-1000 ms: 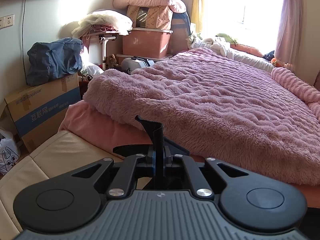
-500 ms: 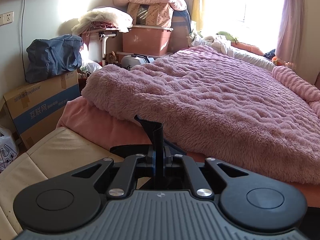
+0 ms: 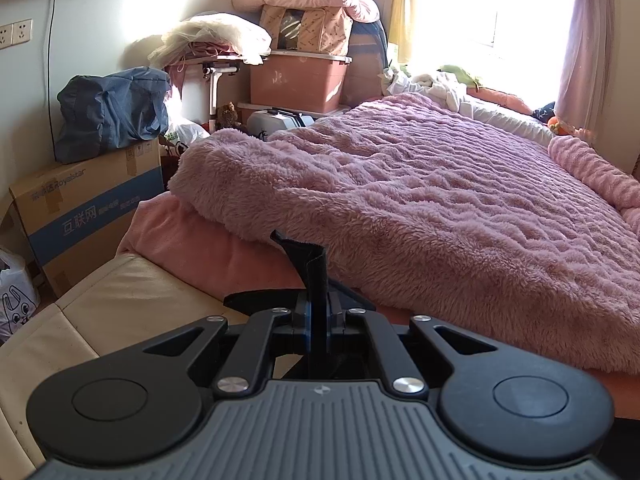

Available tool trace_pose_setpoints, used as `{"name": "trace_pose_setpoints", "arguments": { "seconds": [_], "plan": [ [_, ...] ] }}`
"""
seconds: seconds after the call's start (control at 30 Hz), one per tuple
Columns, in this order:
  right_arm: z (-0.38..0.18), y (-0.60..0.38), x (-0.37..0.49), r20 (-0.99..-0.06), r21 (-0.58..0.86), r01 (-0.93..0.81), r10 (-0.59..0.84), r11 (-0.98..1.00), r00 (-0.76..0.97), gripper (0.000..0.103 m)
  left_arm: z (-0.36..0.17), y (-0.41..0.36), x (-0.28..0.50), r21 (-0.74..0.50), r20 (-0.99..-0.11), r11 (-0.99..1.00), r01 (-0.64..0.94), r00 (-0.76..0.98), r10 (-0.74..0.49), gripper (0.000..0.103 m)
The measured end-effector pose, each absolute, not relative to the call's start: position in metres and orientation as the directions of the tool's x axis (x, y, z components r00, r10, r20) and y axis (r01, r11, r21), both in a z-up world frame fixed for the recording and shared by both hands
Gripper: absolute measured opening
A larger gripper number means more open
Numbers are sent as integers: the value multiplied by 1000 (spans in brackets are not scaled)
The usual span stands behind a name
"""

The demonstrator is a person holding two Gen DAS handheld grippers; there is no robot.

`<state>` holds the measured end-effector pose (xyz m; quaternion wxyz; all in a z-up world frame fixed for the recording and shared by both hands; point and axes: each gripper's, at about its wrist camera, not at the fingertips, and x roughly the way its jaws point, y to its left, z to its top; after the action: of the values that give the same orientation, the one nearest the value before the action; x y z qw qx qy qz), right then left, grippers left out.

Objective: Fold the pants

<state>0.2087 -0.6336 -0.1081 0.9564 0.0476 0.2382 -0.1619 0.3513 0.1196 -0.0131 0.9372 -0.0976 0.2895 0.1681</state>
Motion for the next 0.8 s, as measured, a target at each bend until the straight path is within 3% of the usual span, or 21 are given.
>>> {"name": "trace_pose_setpoints", "arguments": {
  "seconds": [0.5,0.8],
  "plan": [
    [-126,-619,207,-482,-49,317,-300,947,823,55,-14,121,352,-85,-579,923,-375,773,260,6],
    [-115,-613,207,-441,-44,315,-301,948,845,55,-14,120,350,-90,-580,920,-381,771,263,6]
  ]
}}
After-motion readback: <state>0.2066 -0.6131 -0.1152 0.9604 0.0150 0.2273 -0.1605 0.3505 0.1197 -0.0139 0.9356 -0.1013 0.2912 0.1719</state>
